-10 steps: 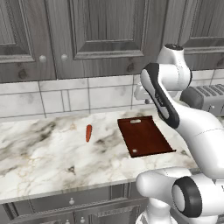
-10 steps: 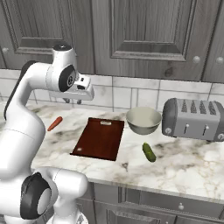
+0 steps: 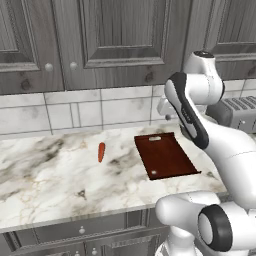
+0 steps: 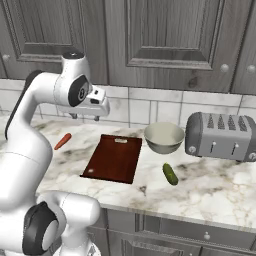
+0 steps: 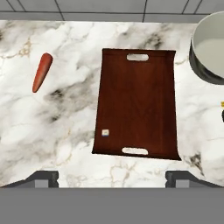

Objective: Place the two vegetables and bowl onto the tray for setting up a vegetable dip station.

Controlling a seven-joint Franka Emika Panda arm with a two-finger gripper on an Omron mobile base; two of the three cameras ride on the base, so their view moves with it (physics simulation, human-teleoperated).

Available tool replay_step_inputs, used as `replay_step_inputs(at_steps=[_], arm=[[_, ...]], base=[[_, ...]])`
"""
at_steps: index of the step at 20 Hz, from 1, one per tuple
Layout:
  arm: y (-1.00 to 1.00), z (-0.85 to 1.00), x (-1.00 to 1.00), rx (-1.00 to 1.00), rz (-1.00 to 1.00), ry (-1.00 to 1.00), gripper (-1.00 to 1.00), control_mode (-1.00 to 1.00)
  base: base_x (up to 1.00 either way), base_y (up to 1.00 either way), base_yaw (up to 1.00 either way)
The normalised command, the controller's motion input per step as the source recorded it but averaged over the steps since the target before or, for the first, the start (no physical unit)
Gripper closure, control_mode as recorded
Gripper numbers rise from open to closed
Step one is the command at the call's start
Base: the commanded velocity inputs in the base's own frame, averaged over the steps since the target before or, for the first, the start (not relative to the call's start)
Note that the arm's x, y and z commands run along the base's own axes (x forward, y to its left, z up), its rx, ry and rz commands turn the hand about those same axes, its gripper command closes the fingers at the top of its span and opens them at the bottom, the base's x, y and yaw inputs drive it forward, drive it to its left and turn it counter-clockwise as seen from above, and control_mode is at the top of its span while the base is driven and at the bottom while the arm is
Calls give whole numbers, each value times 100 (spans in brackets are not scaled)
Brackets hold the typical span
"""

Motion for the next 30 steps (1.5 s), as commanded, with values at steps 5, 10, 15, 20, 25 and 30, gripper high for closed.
replay_step_inputs(at_steps=[5,10,15,20,25,30], arm=[[-23,-8,-25,0,0,-7,-100,-100],[-30,-17,-19,-2,0,-7,-100,-100],[-28,-22,-12,-9,0,-6,-100,-100],[-25,-25,-5,-13,0,-5,-100,-100],[-21,-22,0,-10,0,0,-100,-100],[-21,-19,0,-7,5,0,-100,-100]], base=[[0,0,0],[0,0,0],[0,0,0],[0,0,0],[0,0,0],[0,0,0]])
